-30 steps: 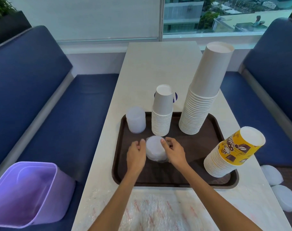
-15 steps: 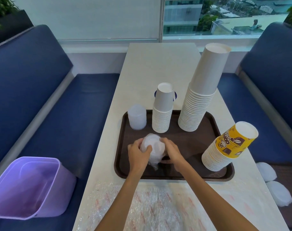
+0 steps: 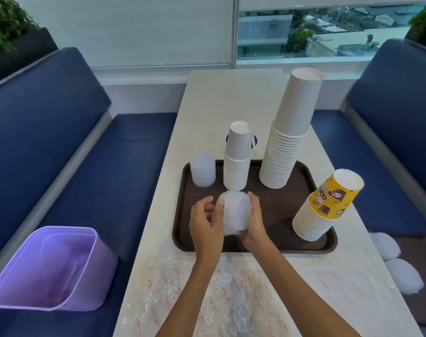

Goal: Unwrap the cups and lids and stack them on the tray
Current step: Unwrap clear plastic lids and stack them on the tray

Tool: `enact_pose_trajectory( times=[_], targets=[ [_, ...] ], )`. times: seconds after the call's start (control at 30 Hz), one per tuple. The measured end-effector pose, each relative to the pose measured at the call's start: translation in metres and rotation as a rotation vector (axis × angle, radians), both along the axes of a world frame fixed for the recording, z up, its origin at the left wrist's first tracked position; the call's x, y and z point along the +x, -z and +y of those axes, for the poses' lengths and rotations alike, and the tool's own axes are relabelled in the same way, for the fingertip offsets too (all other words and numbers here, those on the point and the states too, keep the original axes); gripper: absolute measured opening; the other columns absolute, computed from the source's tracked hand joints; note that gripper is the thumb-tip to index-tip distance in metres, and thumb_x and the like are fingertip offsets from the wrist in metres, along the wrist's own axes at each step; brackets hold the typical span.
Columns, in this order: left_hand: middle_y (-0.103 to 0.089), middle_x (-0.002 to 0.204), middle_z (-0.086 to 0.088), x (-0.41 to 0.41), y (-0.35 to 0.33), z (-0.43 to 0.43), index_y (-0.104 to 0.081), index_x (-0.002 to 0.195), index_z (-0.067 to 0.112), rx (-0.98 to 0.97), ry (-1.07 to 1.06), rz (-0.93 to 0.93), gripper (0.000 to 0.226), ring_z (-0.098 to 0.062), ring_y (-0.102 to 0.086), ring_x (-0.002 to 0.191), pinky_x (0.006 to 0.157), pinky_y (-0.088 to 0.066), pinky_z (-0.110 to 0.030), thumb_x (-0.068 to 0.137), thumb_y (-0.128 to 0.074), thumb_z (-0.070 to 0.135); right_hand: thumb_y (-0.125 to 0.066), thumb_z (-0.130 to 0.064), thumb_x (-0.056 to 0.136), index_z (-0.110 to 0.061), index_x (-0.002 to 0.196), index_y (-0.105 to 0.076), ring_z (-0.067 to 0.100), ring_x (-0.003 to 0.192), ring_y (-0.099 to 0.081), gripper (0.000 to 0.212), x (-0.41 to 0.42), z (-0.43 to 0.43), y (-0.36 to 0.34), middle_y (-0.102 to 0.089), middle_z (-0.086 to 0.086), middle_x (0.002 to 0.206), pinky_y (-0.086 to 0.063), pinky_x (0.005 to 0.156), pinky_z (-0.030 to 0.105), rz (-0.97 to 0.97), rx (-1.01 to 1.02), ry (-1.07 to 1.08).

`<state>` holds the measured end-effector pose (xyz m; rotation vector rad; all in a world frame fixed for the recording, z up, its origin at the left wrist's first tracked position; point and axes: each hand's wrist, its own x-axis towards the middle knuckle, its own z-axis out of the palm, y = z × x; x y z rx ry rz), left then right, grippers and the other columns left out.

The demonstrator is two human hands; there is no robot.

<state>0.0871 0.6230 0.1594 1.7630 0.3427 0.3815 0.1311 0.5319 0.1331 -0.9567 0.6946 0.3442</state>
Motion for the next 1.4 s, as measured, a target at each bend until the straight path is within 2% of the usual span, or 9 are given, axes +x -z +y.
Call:
enact_pose_trajectory(
  times=[0.17,0.27,0.47,0.67,0.73,0.83,0.97,1.2,1.4],
  targets=[
    [-0.058,0.080,0.011,-0.006,0.006,-0.009,-0.056,0.084,0.016,0.025,-0.117,-0.036,0.013,-0.005,-0.056,0.075,0.063,-0.044,-0.004,0.092,-0.060,0.027,-0.046,-0.052,0.086,-0.014,0.115,-0.058,0.027,0.095,-0.060,0.049,-0.010,0.005,-0.006,-0.062,0.012,0.107,-0.052,0.072,0.038,-0.003,0.050,0.062],
    [-0.056,0.072,0.006,-0.008,0.009,-0.010,-0.054,0.077,0.012,0.080,-0.138,-0.085,0.021,-0.006,-0.051,0.066,0.059,-0.042,-0.006,0.093,-0.057,0.023,-0.050,-0.071,0.071,-0.017,0.129,-0.052,0.031,0.106,-0.059,0.079,-0.014,0.009,-0.008,-0.060,0.014,0.120,-0.053,0.085,0.046,0.057,0.011,0.047],
    [-0.053,0.067,0.007,-0.004,0.005,0.000,-0.052,0.078,0.010,0.169,-0.112,-0.134,0.020,-0.004,-0.050,0.061,0.058,-0.040,-0.005,0.096,-0.051,0.018,-0.044,-0.072,0.082,-0.015,0.130,-0.050,0.030,0.107,-0.060,0.075,-0.017,0.005,-0.011,-0.062,0.014,0.119,-0.049,0.096,0.049,0.052,0.006,0.050],
    [-0.054,0.069,0.003,0.006,0.012,0.009,-0.054,0.082,0.006,0.121,-0.041,0.032,0.021,-0.009,-0.050,0.066,0.056,-0.039,-0.004,0.097,-0.049,0.019,-0.038,-0.059,0.092,-0.012,0.104,-0.057,0.020,0.078,-0.061,0.052,-0.018,-0.001,-0.021,-0.061,0.010,0.088,-0.053,0.054,0.029,-0.089,0.172,0.008],
    [-0.053,0.067,0.005,0.006,0.015,0.010,-0.053,0.081,0.006,0.113,-0.005,0.074,0.020,-0.012,-0.050,0.067,0.056,-0.039,-0.005,0.097,-0.050,0.017,-0.038,-0.058,0.092,-0.009,0.109,-0.056,0.021,0.078,-0.061,0.054,-0.018,-0.001,-0.024,-0.060,0.010,0.087,-0.052,0.051,0.028,-0.102,0.182,0.035],
    [-0.063,0.086,-0.001,0.005,0.010,0.013,-0.061,0.098,0.007,0.124,-0.068,0.072,0.017,-0.009,-0.055,0.080,0.064,-0.038,-0.006,0.098,-0.049,0.018,-0.041,-0.058,0.092,-0.010,0.127,-0.051,0.025,0.091,-0.061,0.060,-0.015,-0.004,-0.023,-0.061,0.012,0.102,-0.053,0.066,0.039,-0.082,0.160,0.134],
    [-0.057,0.098,0.010,-0.005,-0.014,0.006,-0.064,0.107,0.010,0.191,-0.031,-0.228,0.017,0.006,-0.055,0.088,0.071,-0.044,-0.003,0.095,-0.054,0.015,-0.042,-0.061,0.090,-0.015,0.131,-0.049,0.028,0.102,-0.059,0.062,-0.009,-0.012,-0.021,-0.061,0.012,0.118,-0.052,0.077,0.041,-0.059,0.147,0.233],
    [-0.062,0.110,-0.008,-0.015,-0.017,-0.020,-0.066,0.117,0.007,0.546,0.152,-0.422,0.046,-0.012,-0.056,0.101,0.081,-0.052,-0.021,0.089,-0.051,0.040,-0.047,-0.073,0.077,-0.010,0.129,-0.051,0.032,0.105,-0.064,0.081,-0.010,-0.003,-0.014,-0.064,0.017,0.118,-0.052,0.093,0.047,-0.081,0.188,0.273],
    [-0.064,0.108,-0.010,-0.014,-0.008,-0.019,-0.066,0.117,0.006,0.588,0.185,-0.365,0.039,-0.020,-0.063,0.096,0.078,-0.053,-0.022,0.084,-0.064,0.026,-0.047,-0.066,0.085,-0.014,0.130,-0.049,0.031,0.109,-0.061,0.069,-0.009,-0.005,-0.006,-0.059,0.017,0.123,-0.051,0.094,0.045,-0.102,0.199,0.288]
  ],
)
